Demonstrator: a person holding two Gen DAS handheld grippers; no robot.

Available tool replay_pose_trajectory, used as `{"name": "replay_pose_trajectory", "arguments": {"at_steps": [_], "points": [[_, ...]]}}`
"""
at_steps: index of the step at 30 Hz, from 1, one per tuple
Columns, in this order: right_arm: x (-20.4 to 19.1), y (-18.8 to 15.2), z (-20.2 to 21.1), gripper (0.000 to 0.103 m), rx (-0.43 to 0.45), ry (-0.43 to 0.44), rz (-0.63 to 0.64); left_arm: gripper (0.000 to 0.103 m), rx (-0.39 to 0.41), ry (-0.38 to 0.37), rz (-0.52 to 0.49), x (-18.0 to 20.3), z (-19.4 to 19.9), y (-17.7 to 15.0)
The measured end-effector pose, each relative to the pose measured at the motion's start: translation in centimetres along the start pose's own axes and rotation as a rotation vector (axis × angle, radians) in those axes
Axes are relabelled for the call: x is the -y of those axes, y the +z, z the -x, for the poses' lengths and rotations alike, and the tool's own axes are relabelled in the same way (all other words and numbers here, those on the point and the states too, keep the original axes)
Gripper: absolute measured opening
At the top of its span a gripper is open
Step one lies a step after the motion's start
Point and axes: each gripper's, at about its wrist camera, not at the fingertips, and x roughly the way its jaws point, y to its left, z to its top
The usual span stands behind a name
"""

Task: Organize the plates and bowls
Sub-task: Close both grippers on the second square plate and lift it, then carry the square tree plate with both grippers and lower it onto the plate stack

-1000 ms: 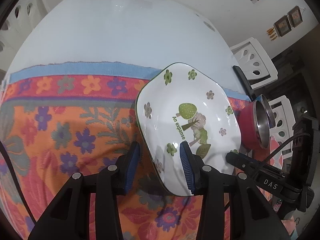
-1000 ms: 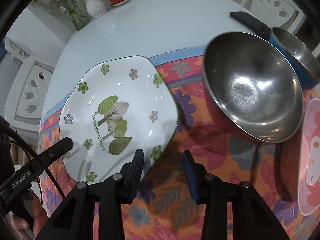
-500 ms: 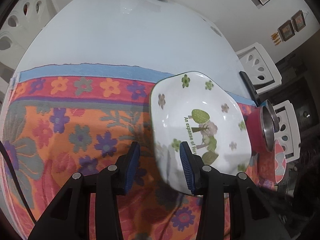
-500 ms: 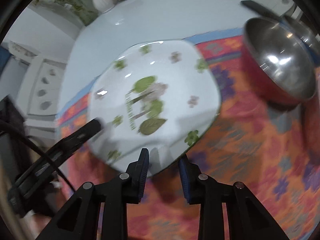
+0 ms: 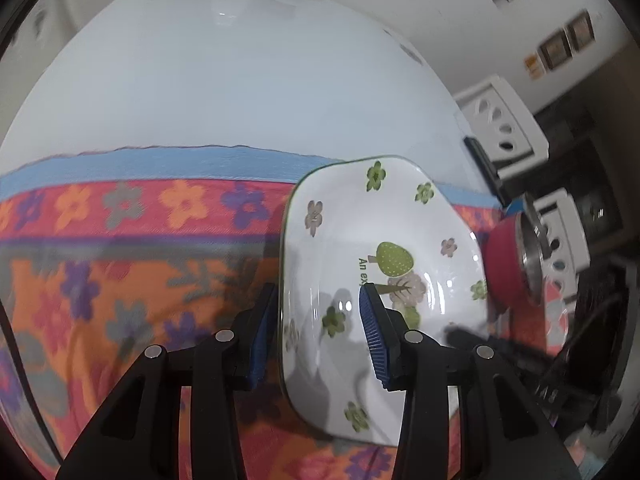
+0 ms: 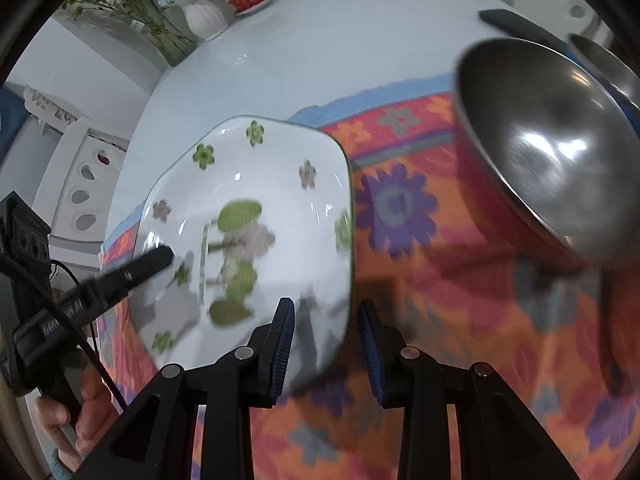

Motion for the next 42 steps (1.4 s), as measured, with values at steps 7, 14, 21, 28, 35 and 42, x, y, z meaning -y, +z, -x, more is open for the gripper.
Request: {"name": "replay_pose_trajectory", "arguments": {"at_steps": [7,14,21,28,35,42], "points": [[-1.7,1.0,-0.8,0.033,0.079,-0.038,0.185,0.031,0.050,0.058,-0.130,1.2,-0.2,-0.2],[-2.6,0.1,1.4,0.033,0.112,-0.018,0.309,0.031,0.110,0.084,-0.198,2.3,2.9,-1.9],[-4.4,-1.7,3.2,0.033,0.107,0.053,0.329,0.031,0.171,0.122,-0.191,2.8,6.5,-3.3],[-6.8,-3.7,8.0,0.033,0.160,0.089,0.374,0.031,0.266,0.115,-0.188,4.7,11.9,-5.6],[-8.9,-8.4,15.4,0.033,0.227,0.113,0.402,0.031,0.378,0.092,-0.157,8.2,19.5,-10.3],[-9.5,-15.2,20.2,0.033,0.234,0.122,0.423,0.031,0.407,0.104,-0.110,9.8,23.6,-17.4]]}}
